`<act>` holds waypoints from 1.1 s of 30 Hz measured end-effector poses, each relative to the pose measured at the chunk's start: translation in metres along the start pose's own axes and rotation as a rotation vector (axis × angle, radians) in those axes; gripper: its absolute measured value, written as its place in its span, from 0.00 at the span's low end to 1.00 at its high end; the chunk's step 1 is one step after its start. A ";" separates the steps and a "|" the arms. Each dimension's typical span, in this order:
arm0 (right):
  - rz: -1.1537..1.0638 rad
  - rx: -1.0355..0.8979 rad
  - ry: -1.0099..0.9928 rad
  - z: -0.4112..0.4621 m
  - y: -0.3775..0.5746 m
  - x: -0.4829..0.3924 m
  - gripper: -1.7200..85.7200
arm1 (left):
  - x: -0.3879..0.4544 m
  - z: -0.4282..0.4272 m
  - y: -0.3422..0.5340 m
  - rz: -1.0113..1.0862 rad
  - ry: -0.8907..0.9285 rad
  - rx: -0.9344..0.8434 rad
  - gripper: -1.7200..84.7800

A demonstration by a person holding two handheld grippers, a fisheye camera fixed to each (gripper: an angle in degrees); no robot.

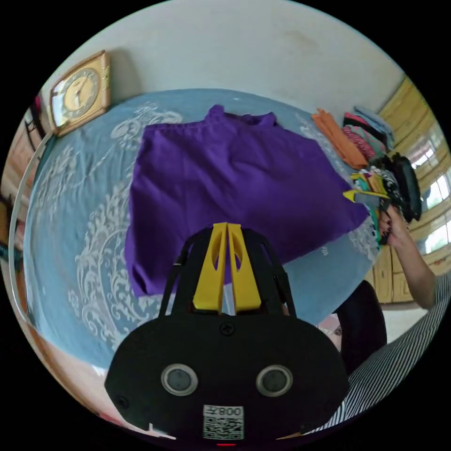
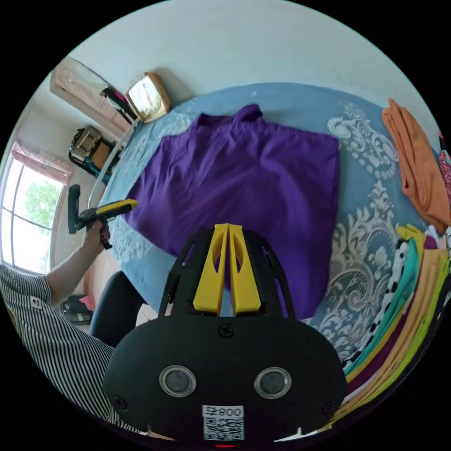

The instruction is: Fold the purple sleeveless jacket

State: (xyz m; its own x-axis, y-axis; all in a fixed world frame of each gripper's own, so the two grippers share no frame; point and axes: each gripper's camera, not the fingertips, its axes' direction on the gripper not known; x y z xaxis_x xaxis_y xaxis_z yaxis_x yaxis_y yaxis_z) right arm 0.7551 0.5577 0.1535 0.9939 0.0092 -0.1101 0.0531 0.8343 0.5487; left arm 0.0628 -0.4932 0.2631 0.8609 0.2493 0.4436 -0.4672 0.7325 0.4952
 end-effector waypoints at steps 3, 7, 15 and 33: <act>0.072 -0.054 0.000 0.025 0.010 0.013 0.02 | -0.005 0.025 0.018 -0.036 0.040 -0.054 0.02; 0.128 0.054 -0.073 -0.004 0.034 0.034 0.02 | 0.006 0.024 0.035 -0.060 0.057 -0.028 0.02; 0.580 0.317 -0.277 -0.052 0.198 0.158 0.07 | 0.087 0.049 0.085 0.107 0.326 0.024 0.04; 0.684 0.415 -0.572 -0.001 0.262 0.257 0.06 | 0.353 0.143 0.096 0.632 0.351 -0.045 0.14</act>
State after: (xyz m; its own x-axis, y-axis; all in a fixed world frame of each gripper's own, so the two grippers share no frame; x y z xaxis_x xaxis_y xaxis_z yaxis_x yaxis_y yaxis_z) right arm 1.0246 0.7793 0.2678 0.7142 0.0580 0.6976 -0.6300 0.4876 0.6044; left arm 0.2928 -0.4258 0.5740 0.4466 0.8167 0.3656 -0.8947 0.4046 0.1891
